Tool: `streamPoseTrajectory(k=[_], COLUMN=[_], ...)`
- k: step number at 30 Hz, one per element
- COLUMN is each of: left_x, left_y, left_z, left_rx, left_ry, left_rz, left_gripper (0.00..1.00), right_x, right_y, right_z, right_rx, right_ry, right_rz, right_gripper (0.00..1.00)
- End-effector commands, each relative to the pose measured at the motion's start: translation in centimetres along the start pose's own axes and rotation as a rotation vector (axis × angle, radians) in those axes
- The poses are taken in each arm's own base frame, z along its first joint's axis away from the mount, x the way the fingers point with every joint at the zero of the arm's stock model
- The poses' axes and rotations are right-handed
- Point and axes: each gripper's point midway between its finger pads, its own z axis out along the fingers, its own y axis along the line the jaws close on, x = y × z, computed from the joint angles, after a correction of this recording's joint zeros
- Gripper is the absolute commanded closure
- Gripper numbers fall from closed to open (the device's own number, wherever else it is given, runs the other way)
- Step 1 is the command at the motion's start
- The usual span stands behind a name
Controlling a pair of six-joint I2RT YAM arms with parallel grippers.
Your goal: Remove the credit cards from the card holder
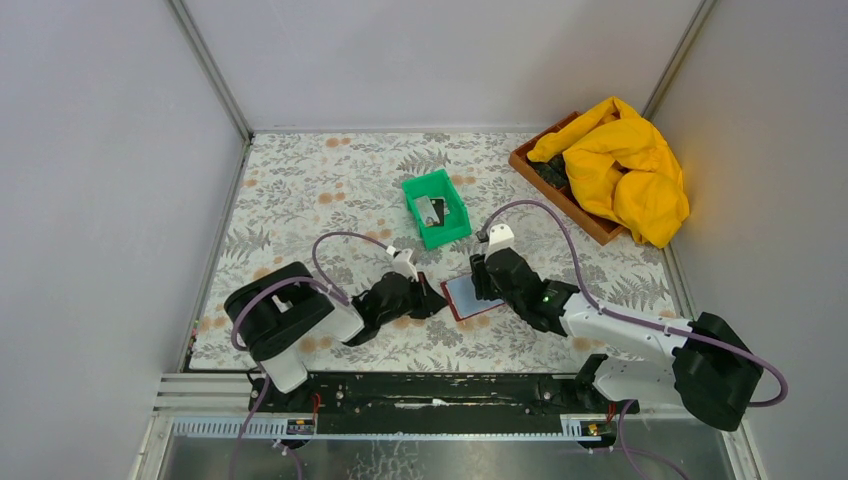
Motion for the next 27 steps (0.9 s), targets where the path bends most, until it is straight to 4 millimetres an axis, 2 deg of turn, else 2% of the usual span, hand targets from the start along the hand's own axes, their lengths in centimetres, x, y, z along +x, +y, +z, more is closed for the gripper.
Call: streamPoseTrajectory(k=[1,5,13,17,22,27], left_x=[0.6,0.0,-1.4,-1.2,-0.6,-0.4], left_y=[1.1,1.2,1.5,2.0,2.4,2.6], left_z=[0.4,-0.1,-1.7,-2.0,-1.9,-1.9], left_rx=[-0.05,-0.073,-0.114,-0.13,-0.133,-0.13], left_ry=[0.03,0.013,-0.039,-0.038,-0.031,-0.03], left_rz=[0.001,0.012,0.033,0.036,0.023,0.014], left_gripper=[0.93,0.93,0.93,0.93,0.94,0.94], right_x=[-0.4,0.6,2.7,2.8,3.2,4.1], right_y=[1.0,1.4,3.5,4.3,5.2,5.5], right_z=[-0.3,0.3,1.4,1.6,1.7,2.2], right_rx=[-0.024,-0.023,-0.061,-0.055,-0.063,-0.053], right_ry=[-0.027,0.017,0.077,0.078,0.091,0.118], right_rz=[0.001,-0.047,-0.111,-0.146,-0.18,-0.197], right_gripper=[0.48,0.37,0.36,0.39,0.47,0.52])
